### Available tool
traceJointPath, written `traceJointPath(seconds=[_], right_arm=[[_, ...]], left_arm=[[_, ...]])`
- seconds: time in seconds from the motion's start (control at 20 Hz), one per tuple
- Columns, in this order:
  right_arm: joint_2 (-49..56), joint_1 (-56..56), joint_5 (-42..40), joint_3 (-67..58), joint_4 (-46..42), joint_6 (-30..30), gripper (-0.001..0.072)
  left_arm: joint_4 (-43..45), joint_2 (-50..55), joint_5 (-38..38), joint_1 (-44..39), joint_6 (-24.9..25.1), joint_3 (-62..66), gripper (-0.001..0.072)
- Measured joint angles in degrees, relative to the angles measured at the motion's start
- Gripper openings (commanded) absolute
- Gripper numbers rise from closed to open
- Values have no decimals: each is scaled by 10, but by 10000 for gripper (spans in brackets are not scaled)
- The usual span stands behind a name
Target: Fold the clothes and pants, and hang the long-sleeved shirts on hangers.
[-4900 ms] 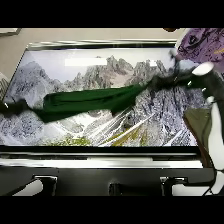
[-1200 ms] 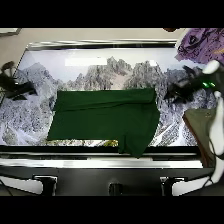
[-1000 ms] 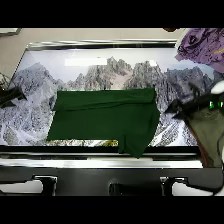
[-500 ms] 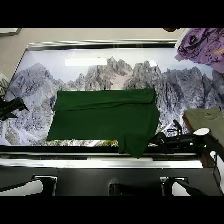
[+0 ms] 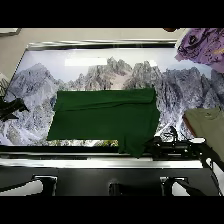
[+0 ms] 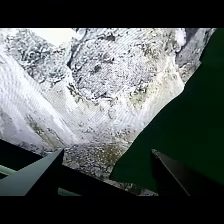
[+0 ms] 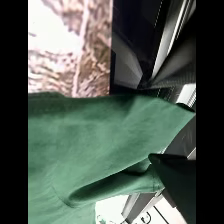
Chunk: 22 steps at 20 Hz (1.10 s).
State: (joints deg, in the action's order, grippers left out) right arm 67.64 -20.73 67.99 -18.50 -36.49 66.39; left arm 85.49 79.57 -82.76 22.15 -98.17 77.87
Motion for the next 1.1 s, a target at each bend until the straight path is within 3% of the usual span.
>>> traceJointPath(seconds=[0.45,0.6,0.65,0.7,0.85,1.1], right_arm=[[1,0,-25,27,16,-12,376],[4,0,-30,28,18,-13,323],[5,0,-31,28,18,-13,124],[5,0,-41,29,16,-16,24],[6,0,-50,29,21,-30,25],[6,0,-55,29,30,-43,25]], left_arm=[[-5,0,-2,0,-4,-5,627],[-18,-2,0,1,-4,-23,628],[-27,-5,4,4,-4,-35,627],[-35,-9,8,8,-4,-49,627],[-77,-42,36,39,5,-120,618],[-166,-94,65,106,91,-271,618]])
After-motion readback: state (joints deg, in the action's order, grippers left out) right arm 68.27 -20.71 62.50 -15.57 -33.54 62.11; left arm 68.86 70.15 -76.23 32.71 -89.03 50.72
